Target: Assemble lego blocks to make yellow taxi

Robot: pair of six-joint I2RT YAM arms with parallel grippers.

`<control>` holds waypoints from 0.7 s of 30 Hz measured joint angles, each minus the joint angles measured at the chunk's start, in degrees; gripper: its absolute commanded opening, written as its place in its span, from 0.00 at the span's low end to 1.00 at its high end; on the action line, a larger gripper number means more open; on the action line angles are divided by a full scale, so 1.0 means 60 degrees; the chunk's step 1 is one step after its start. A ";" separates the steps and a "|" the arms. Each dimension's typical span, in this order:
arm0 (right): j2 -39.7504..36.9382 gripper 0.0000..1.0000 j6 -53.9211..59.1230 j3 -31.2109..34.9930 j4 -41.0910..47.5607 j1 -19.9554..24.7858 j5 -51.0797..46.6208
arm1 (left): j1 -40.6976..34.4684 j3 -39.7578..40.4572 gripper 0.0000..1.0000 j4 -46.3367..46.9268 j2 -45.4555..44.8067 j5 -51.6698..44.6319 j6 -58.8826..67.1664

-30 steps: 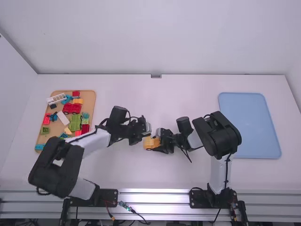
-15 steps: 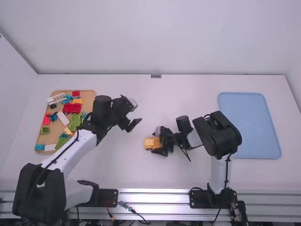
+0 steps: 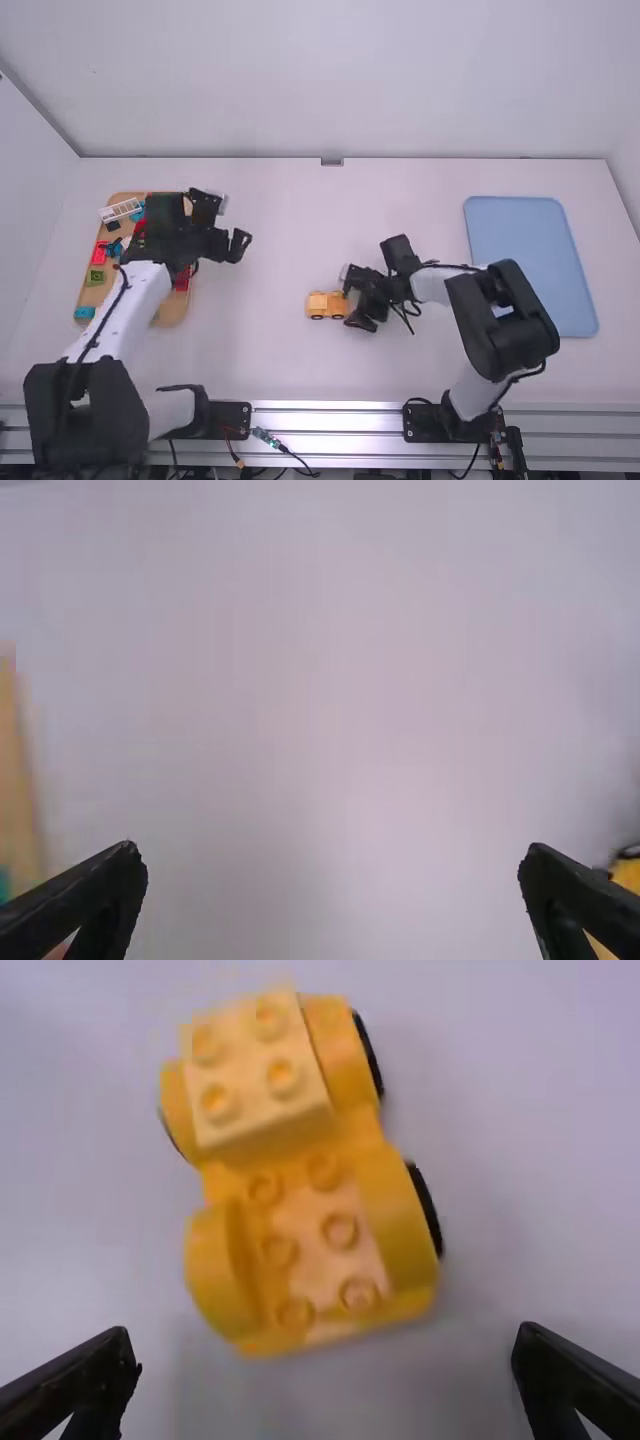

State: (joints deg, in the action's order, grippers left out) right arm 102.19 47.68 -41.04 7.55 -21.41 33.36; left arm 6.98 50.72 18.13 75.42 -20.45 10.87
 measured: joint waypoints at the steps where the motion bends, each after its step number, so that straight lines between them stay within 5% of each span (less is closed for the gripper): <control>1: -0.0135 0.99 -0.0222 -0.0076 0.0171 -0.0066 -0.0627 | 0.0146 0.0390 0.99 0.0521 0.0102 0.0510 -0.0397; 9: -0.0561 0.99 -0.2116 -0.0758 0.1392 -0.0109 -0.3599 | 0.1701 0.2503 0.99 0.3009 0.1472 0.3246 -0.2648; 21: -0.1133 0.99 -0.3657 -0.2947 0.3570 -0.0109 -0.4207 | 0.2113 0.3147 0.99 0.3388 0.2932 0.2769 -0.3847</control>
State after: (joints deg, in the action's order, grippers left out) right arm 95.39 25.74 -58.72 28.97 -22.06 8.12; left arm 19.66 69.60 38.46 93.01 -3.84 -12.21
